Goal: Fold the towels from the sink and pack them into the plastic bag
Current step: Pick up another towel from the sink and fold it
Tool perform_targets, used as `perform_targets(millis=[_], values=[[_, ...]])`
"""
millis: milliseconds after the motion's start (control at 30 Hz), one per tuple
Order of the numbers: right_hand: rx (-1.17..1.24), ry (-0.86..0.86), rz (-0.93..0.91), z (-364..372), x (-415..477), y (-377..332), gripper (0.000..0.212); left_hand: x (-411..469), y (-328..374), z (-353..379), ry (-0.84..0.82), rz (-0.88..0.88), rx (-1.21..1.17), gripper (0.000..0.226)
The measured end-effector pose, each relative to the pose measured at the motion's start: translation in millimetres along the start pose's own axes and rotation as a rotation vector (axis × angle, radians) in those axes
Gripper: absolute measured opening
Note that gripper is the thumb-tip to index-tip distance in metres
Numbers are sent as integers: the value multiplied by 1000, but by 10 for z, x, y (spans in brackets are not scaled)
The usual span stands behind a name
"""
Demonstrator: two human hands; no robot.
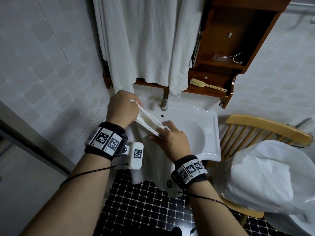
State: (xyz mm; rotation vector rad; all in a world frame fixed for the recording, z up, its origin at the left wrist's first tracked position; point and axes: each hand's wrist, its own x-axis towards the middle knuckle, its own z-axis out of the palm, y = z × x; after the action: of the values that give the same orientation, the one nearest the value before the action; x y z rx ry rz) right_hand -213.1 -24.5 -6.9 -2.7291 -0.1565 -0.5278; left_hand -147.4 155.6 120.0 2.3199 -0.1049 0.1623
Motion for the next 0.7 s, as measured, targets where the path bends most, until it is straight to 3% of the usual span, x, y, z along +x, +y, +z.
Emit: perform_targets(millis=[200,333,533,700], values=[[-35,-93,30,-65,32,52,77,63,-115,-17,41,-17,-4,50],[22,-40,32,-76,76,36,58,38,-111,-52,71,2,4,49],[144,-51,130,-94,83,67,52,45,-188,-66,30,-58,-42,35],[94,-298,192,-165,281,186,53,29,-293,-31,-142,-26,32,27]])
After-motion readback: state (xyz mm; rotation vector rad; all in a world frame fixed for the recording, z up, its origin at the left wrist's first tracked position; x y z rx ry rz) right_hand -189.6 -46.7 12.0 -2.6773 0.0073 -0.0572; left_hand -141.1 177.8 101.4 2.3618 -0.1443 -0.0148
